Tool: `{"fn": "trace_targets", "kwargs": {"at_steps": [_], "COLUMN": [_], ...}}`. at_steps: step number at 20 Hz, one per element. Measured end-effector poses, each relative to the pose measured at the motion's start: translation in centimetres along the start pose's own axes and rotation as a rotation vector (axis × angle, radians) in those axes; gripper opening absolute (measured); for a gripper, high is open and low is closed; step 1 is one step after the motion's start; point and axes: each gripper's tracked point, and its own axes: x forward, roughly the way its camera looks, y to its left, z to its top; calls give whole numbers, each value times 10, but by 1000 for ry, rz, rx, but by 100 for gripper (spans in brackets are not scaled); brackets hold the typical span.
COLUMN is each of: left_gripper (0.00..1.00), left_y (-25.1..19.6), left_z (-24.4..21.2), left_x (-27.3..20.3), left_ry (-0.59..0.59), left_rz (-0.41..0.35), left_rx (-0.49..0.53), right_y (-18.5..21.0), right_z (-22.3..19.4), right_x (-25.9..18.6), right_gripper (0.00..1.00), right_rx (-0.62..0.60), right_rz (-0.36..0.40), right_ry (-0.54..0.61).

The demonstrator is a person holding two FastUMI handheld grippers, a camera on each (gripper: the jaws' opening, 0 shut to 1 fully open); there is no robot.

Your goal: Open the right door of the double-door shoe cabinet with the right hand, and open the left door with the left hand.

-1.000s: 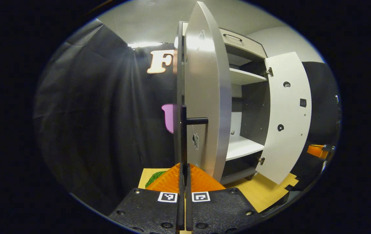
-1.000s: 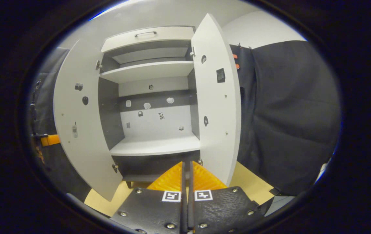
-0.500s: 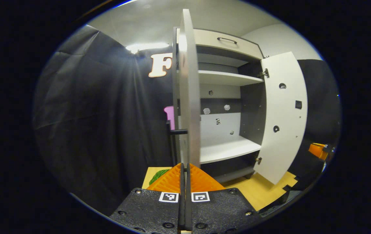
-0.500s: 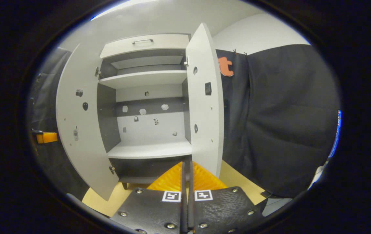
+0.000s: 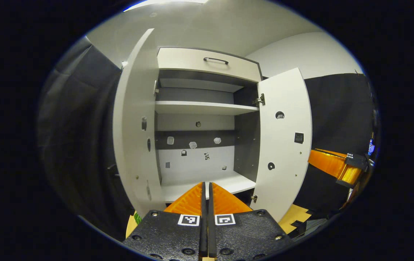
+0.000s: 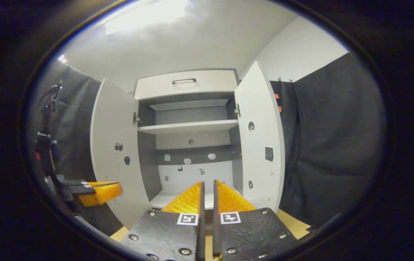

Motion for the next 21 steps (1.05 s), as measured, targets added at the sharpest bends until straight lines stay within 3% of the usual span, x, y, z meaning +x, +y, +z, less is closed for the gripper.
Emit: {"fn": "trace_targets", "kwargs": {"at_steps": [1, 2, 3, 4, 5, 6, 7, 12, 18, 21], "left_gripper": [1, 12, 20, 46, 71, 96, 99, 99, 92, 96], "left_y": [-6, -15, -23, -30, -35, -42, -50, -103, -198, -249], "left_z": [3, 7, 9, 9, 10, 11, 10, 13, 10, 7], "left_x": [4, 8, 10, 12, 17, 20, 26, 40, 49, 58], "left_ry": [-13, -29, -38, -41, -48, -47, -44, -52, -81, -96], "left_rz": [4, -3, -4, 0, 14, 21, 25, 14, 0, -6], "left_rx": [0, -6, -13, -14, -9, -5, -7, -29, -78, -97], "right_y": [0, -3, -8, -17, -21, -24, -28, -71, -164, -218], "right_z": [2, 3, 3, 3, 6, 6, 8, 19, 21, 26], "right_x": [1, 5, 5, 8, 10, 12, 12, 7, -6, -12], "right_gripper": [23, 31, 59, 68, 86, 87, 95, 95, 95, 95], "right_rx": [12, 16, 8, -8, -20, -28, -28, -63, -145, -178], "right_rz": [12, 20, 21, 16, 23, 31, 44, 44, 20, 9], "right_ry": [-2, -2, 1, 0, -1, -1, 1, -11, 2, 0]}}
